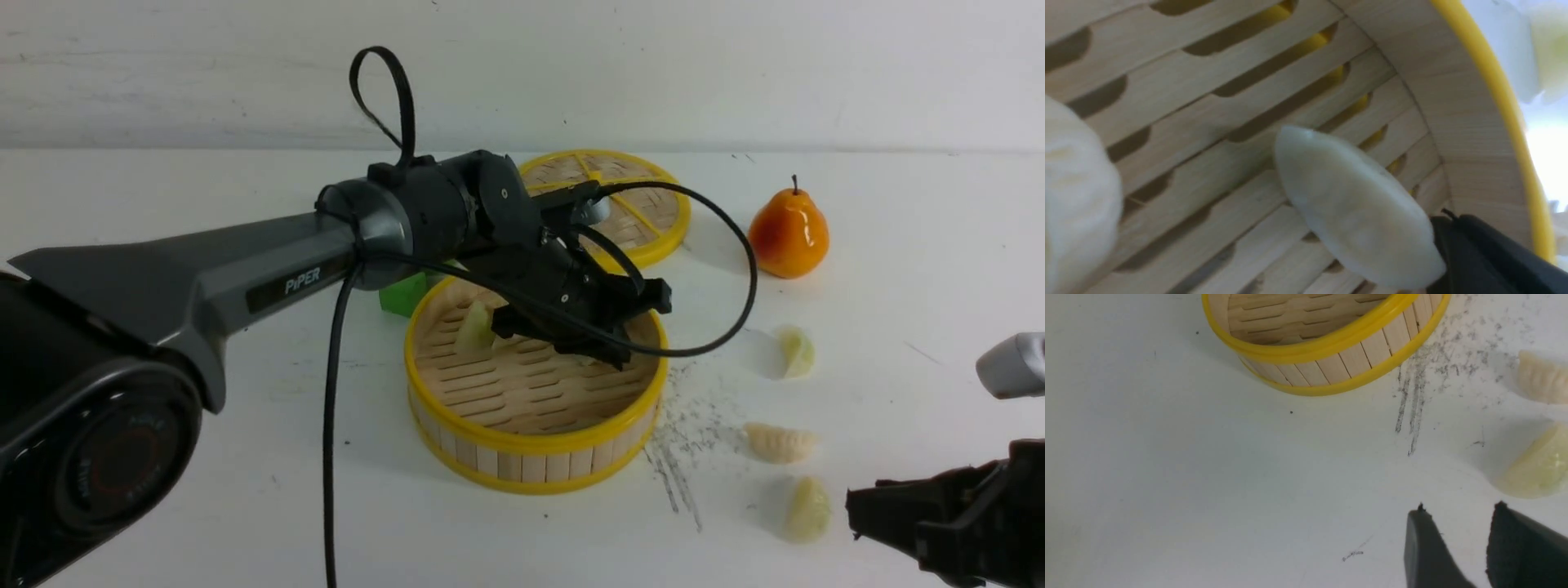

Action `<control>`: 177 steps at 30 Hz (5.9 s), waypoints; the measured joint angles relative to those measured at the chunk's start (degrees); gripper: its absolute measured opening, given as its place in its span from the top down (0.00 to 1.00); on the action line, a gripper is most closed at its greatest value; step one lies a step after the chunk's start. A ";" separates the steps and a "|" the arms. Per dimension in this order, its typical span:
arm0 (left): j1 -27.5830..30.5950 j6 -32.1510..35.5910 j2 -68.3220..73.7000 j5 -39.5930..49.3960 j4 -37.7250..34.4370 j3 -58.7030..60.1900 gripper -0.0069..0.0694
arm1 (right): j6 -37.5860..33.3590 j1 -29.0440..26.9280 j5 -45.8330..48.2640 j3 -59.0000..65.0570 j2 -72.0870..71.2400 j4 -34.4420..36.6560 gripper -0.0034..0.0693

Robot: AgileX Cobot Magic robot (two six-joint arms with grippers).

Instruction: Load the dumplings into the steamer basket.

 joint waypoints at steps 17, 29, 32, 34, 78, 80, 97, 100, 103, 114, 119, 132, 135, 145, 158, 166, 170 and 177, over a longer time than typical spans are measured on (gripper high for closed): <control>0.00 0.09 -5.65 0.57 -2.21 0.00 0.93 | 0.00 0.00 0.00 0.00 0.00 0.00 0.63; 0.05 2.93 -15.24 -1.99 9.75 -0.02 0.93 | 0.00 0.00 -0.43 0.00 0.00 -0.24 0.63; 0.05 2.93 -23.06 3.02 17.46 -0.02 0.93 | 1.38 0.00 -0.61 0.00 0.49 -1.96 0.62; 0.05 2.37 -29.25 7.26 23.11 -0.02 0.93 | 4.02 0.00 -1.07 -0.23 1.94 -4.50 0.61; 0.05 -60.45 -122.76 4.97 91.74 85.86 0.92 | 15.45 4.59 6.94 -29.60 37.86 -13.68 0.68; 0.05 -61.05 -125.71 3.04 94.28 87.37 0.91 | 16.61 7.68 7.98 -34.20 37.05 -13.52 0.68; 0.05 -62.52 -127.40 -0.31 97.26 88.22 0.90 | 25.05 25.72 -1.32 -63.75 65.69 -15.94 0.68; 0.05 -62.52 -127.40 -0.56 97.26 88.27 0.90 | 28.48 25.72 -1.63 -64.25 66.96 -17.25 0.68; 0.05 -62.52 -127.40 -0.67 97.26 88.27 0.89 | 30.70 25.72 -1.16 -64.37 66.90 -18.32 0.66; 0.05 -62.52 -127.40 -0.67 97.34 88.27 0.88 | 31.44 19.11 22.38 -71.34 61.00 -34.96 0.52; 0.05 -62.52 -127.40 -0.67 97.34 88.27 0.88 | 31.46 17.03 24.54 -72.67 60.96 -40.47 0.73; 0.05 -62.52 -127.40 -0.20 97.39 88.27 0.87 | 29.88 16.62 15.57 -73.27 64.83 -41.68 0.98; 0.05 -62.52 -127.40 -0.10 97.39 88.27 0.87 | 26.84 16.62 14.16 -73.27 65.36 -38.47 0.98; 0.05 -62.52 -127.40 0.53 97.44 88.27 0.86 | 23.76 16.62 11.64 -73.33 66.93 -35.88 0.98; 0.05 -62.52 -127.40 0.92 97.68 88.27 0.86 | 15.47 17.96 3.81 -73.37 68.99 -35.84 0.96; 0.05 -62.52 -127.40 1.05 97.72 88.27 0.85 | 7.02 21.92 -3.34 -73.37 69.42 -35.92 0.95; 0.05 -62.52 -127.40 1.79 97.79 88.27 0.85 | 7.19 23.00 0.58 -75.26 69.38 -36.41 0.95; 0.05 -62.52 -127.40 2.29 97.79 88.27 0.84 | 24.39 22.86 18.85 -83.82 68.29 -46.90 0.94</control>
